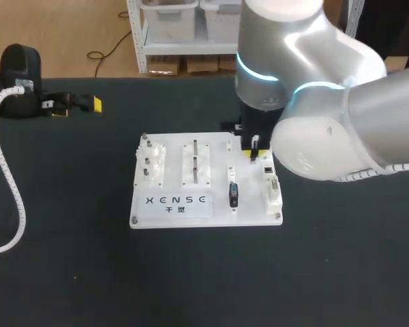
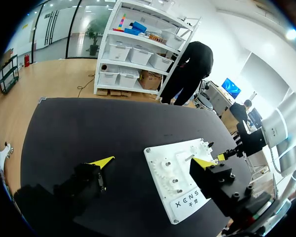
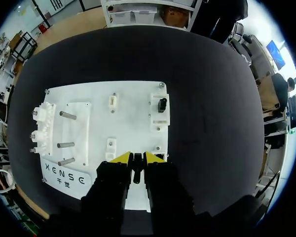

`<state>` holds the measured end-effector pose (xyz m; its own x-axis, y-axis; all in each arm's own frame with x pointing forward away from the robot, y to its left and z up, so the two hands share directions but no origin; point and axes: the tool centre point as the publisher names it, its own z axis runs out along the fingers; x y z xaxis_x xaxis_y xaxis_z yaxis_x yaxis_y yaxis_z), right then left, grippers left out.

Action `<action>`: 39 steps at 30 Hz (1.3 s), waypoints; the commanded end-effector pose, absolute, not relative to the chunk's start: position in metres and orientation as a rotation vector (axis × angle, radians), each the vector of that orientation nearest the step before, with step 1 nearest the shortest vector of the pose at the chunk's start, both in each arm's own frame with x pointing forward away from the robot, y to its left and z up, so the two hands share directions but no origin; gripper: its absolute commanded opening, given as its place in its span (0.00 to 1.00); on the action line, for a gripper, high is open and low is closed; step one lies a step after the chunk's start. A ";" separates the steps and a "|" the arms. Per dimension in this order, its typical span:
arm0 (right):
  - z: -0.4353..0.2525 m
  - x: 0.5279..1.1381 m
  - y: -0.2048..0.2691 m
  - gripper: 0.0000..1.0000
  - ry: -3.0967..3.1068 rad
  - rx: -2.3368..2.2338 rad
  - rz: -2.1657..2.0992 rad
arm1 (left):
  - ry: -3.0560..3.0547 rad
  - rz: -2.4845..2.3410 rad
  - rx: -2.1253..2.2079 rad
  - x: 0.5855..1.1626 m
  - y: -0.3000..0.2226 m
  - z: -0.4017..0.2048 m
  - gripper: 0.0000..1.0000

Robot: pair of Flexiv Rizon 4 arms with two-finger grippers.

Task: Insert the USB connector, Ethernet cable, and multi-pin plug into their matching sockets one by one.

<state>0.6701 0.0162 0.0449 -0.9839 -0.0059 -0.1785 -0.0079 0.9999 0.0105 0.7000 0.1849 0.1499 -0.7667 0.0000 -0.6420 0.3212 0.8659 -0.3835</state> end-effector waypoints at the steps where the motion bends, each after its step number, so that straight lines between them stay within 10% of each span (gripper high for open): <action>1: 0.040 0.663 0.004 0.00 2.950 0.001 0.015 | 2.374 -0.637 0.231 0.700 0.185 0.150 1.00; 39: 0.025 0.673 -0.010 0.00 2.952 0.055 -0.046 | 2.374 -0.637 0.231 0.700 0.185 0.150 1.00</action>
